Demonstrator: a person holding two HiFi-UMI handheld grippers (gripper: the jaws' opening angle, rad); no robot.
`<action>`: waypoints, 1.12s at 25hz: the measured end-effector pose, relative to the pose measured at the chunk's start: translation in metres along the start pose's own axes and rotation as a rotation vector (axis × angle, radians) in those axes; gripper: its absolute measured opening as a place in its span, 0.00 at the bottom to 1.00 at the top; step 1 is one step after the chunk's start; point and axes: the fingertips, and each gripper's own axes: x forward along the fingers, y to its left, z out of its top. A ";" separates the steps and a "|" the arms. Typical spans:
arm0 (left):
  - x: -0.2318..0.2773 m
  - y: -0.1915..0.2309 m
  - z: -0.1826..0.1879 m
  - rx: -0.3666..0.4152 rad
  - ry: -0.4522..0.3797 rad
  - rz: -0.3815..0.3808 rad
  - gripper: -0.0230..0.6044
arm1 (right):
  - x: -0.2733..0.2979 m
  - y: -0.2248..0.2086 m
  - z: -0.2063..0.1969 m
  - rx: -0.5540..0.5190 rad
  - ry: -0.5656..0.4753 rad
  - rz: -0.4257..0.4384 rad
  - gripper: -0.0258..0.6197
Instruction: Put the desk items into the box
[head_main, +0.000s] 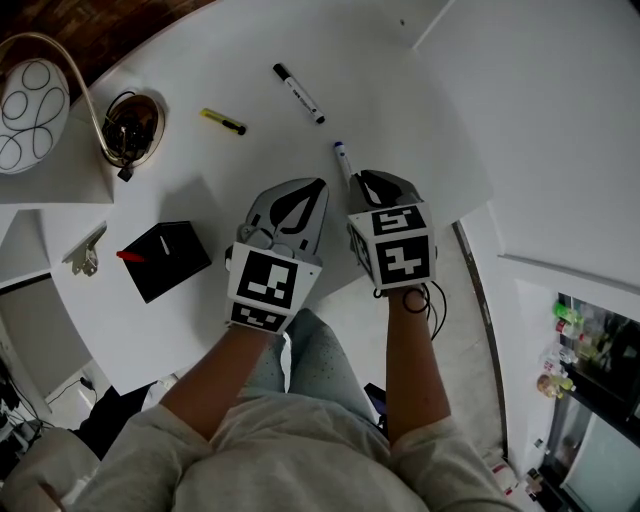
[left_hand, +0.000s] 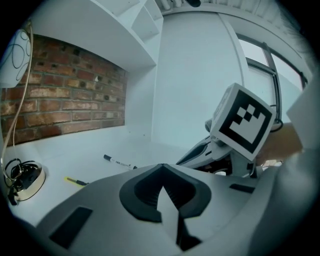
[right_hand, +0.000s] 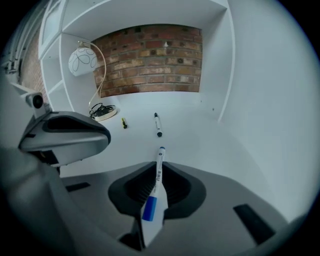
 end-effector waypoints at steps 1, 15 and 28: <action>0.001 0.000 -0.001 -0.001 0.003 0.000 0.05 | 0.003 0.000 -0.002 0.003 0.019 0.012 0.10; -0.006 0.006 -0.013 -0.049 0.027 0.003 0.05 | 0.042 0.001 -0.025 0.003 0.241 0.040 0.24; -0.017 0.003 0.003 -0.058 0.007 0.002 0.05 | 0.027 0.006 -0.009 0.094 0.144 0.063 0.16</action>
